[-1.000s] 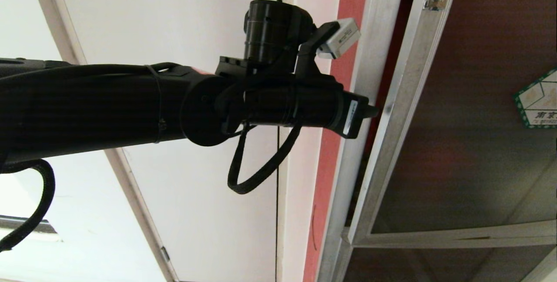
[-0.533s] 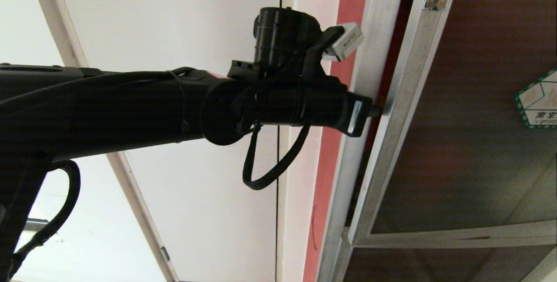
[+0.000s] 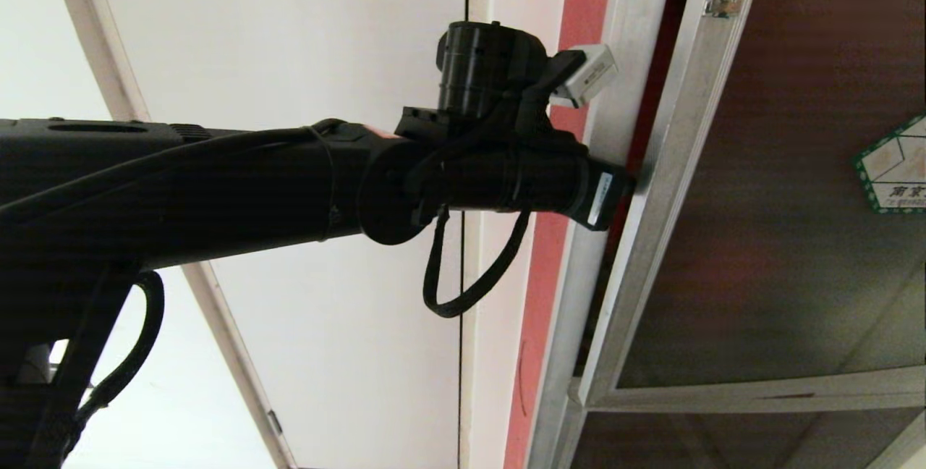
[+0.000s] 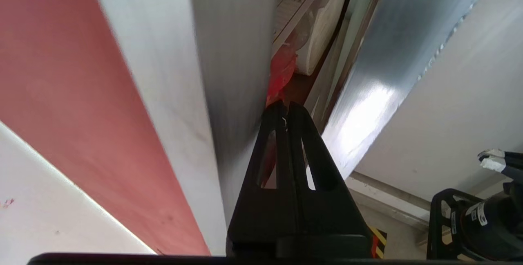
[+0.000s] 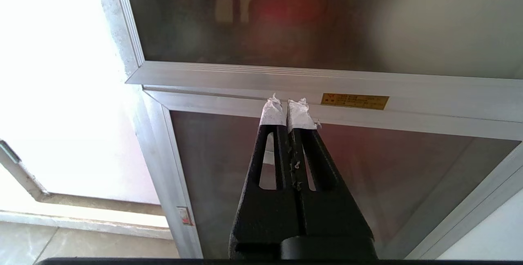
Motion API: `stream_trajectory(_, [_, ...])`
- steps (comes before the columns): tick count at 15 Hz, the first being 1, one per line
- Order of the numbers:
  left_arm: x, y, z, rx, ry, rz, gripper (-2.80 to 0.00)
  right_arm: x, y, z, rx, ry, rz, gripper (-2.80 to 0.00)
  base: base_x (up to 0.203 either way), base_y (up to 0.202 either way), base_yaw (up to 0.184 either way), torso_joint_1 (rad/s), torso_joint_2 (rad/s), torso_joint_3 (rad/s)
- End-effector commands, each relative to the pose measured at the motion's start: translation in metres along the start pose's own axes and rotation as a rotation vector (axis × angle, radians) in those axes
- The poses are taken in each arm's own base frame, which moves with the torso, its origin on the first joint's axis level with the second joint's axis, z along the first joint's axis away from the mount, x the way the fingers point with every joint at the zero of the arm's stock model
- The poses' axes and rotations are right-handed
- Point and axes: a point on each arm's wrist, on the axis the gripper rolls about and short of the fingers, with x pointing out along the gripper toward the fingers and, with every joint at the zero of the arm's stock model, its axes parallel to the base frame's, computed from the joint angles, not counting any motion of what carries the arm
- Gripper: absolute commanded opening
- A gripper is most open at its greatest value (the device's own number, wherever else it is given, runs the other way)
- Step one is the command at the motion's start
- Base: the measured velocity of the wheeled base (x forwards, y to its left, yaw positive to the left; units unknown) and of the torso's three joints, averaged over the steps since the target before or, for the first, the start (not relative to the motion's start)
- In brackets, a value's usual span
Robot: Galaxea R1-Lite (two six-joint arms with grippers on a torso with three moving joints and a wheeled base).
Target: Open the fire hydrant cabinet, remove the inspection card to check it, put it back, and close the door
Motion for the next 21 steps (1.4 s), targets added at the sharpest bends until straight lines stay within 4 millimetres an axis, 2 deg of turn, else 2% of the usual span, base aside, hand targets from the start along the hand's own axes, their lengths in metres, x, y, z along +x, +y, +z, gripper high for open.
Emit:
stream_trajectory(1, [0.003, -0.003, 0.0, 0.003, -0.003, -0.01, -2.8, 0.0, 0.0, 0.0, 0.0, 0.001, 0.001, -2.8, 0.0, 0.0, 0.0, 0.0, 0.0, 0.0])
stream_trajectory(7, [0.001, -0.022, 0.005, 0.007, -0.006, -0.048, -2.8, 0.0, 0.0, 0.0, 0.0, 0.001, 0.001, -2.8, 0.0, 0.0, 0.0, 0.0, 0.0, 0.0])
stream_trajectory(11, [-0.006, -0.041, 0.001, 0.002, 0.027, -0.087, -2.8, 0.0, 0.0, 0.0, 0.0, 0.001, 0.001, -2.8, 0.0, 0.0, 0.0, 0.0, 0.0, 0.0])
stream_trajectory(21, [-0.008, -0.106, -0.003, 0.016, 0.06, -0.238, -2.8, 0.0, 0.0, 0.0, 0.0, 0.001, 0.001, -2.8, 0.0, 0.0, 0.0, 0.0, 0.0, 0.0])
